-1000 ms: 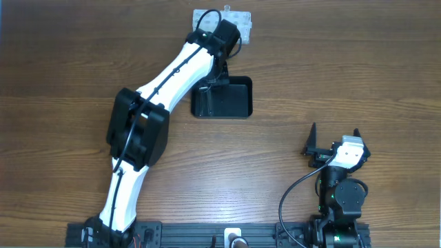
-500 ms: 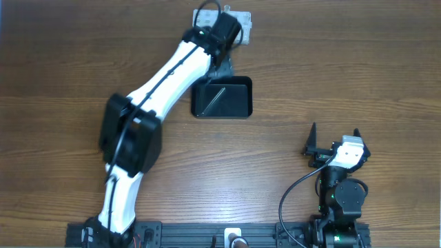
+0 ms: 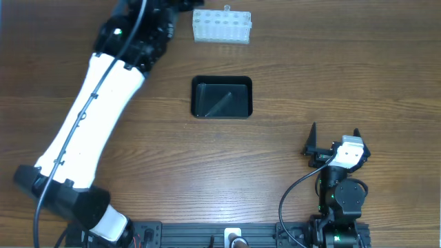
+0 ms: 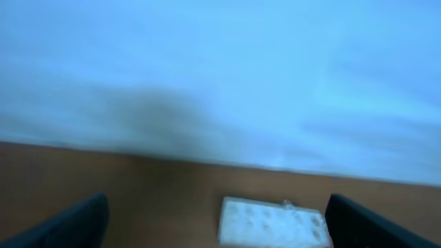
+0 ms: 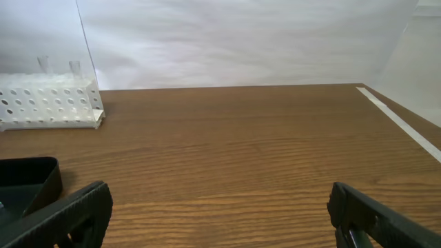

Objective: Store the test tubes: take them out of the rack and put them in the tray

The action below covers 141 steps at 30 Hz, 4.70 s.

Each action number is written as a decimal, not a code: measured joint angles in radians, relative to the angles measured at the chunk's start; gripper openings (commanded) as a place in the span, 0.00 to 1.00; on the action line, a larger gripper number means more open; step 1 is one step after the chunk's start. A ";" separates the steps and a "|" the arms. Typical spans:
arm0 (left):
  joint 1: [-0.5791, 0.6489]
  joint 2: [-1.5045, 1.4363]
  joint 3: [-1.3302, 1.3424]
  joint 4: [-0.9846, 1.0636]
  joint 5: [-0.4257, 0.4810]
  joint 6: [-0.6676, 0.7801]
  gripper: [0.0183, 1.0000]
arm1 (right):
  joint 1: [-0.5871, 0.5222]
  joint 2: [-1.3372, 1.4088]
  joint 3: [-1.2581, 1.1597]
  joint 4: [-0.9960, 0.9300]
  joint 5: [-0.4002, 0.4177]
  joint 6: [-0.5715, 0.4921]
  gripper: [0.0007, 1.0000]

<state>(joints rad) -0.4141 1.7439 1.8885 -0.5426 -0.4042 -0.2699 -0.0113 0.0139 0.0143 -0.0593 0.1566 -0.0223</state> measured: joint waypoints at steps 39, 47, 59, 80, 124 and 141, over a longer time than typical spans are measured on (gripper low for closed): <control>0.402 -1.658 -1.870 0.656 0.425 0.271 1.00 | 0.000 0.000 -0.001 0.001 0.000 0.000 0.99; 0.402 -1.732 -1.878 0.470 0.431 0.274 1.00 | 0.000 0.000 -0.001 0.000 0.000 0.000 0.99; 0.402 -1.733 -1.878 0.470 0.431 0.274 1.00 | 0.000 0.000 -0.001 0.001 0.000 0.000 0.99; 0.402 -1.733 -1.878 0.470 0.431 0.275 1.00 | 0.000 0.000 -0.001 0.000 0.000 0.000 0.99; 0.402 -1.733 -1.878 0.469 0.431 0.275 1.00 | 0.453 1.707 0.977 0.305 -0.144 0.176 0.99; 0.402 -1.734 -1.878 0.469 0.431 0.274 1.00 | 0.471 2.160 1.695 -0.054 -0.012 0.236 0.99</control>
<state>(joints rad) -0.0116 0.0101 0.0109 -0.0734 0.0273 0.0044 0.4599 2.1742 1.7096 -0.1135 0.1448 0.2138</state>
